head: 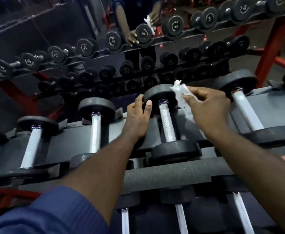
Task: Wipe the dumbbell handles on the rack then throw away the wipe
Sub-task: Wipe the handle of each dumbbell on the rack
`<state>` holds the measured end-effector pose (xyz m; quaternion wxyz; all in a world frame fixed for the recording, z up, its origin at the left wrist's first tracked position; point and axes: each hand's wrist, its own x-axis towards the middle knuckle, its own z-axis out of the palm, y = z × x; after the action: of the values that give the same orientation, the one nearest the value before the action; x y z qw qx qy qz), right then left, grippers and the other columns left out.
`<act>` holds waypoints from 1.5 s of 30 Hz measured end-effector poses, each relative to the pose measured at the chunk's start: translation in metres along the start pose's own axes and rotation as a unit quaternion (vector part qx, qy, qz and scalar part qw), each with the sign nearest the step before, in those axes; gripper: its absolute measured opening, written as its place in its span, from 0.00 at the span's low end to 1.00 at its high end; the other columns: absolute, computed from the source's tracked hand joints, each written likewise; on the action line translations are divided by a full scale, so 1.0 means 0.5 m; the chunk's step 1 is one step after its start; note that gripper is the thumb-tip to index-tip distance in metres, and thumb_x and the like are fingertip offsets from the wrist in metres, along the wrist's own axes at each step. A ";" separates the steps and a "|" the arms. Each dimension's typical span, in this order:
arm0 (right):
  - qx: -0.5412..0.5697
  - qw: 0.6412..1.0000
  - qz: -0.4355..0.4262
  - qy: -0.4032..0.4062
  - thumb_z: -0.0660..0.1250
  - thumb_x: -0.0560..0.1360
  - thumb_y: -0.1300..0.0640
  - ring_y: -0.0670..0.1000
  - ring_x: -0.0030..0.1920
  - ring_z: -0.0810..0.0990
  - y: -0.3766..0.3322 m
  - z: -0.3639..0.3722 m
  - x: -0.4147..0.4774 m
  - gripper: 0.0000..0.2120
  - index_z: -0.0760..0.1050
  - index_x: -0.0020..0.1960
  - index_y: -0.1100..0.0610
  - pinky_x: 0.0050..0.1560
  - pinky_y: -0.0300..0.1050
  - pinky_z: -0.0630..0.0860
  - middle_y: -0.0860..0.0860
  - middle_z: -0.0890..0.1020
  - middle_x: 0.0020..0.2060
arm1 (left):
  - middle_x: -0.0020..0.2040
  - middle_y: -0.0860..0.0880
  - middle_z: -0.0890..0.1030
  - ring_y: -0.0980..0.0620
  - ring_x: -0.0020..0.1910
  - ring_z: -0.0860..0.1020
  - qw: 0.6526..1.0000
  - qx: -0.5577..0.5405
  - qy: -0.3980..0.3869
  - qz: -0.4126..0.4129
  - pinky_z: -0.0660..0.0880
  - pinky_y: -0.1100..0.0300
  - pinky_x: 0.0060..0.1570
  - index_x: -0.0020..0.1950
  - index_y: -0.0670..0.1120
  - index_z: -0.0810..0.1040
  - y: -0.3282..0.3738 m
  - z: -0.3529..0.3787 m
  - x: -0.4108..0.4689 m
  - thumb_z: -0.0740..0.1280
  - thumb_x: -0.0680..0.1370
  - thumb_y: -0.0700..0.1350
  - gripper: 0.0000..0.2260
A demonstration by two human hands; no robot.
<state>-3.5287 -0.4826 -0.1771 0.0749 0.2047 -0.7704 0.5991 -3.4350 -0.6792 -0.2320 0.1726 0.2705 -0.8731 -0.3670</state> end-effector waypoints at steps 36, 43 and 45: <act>0.332 0.800 0.448 -0.220 0.63 0.82 0.62 0.54 0.36 0.83 0.052 0.093 0.011 0.09 0.81 0.51 0.63 0.41 0.51 0.77 0.57 0.84 0.40 | 0.72 0.49 0.66 0.51 0.57 0.72 0.996 0.068 0.057 -0.001 0.73 0.51 0.57 0.82 0.63 0.55 -0.015 0.023 0.010 0.49 0.85 0.64 0.24; 0.395 0.760 0.467 -0.218 0.62 0.81 0.65 0.60 0.54 0.84 0.063 0.097 0.010 0.13 0.78 0.63 0.67 0.58 0.61 0.81 0.61 0.83 0.54 | 0.72 0.50 0.66 0.50 0.59 0.74 0.995 0.070 0.065 -0.010 0.73 0.51 0.57 0.82 0.65 0.55 -0.020 0.027 0.013 0.48 0.84 0.66 0.25; 0.380 0.759 0.470 -0.242 0.64 0.80 0.64 0.60 0.58 0.83 0.066 0.098 0.016 0.14 0.79 0.63 0.66 0.59 0.59 0.81 0.62 0.83 0.58 | 0.71 0.50 0.66 0.48 0.61 0.75 0.996 0.065 0.066 -0.018 0.74 0.48 0.59 0.81 0.66 0.54 -0.020 0.028 0.015 0.47 0.83 0.67 0.25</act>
<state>-3.5431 -0.5244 -0.2171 -0.4890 -0.0328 -0.4715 0.7331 -3.4445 -0.6818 -0.2482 0.2050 0.3201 -0.8771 -0.2937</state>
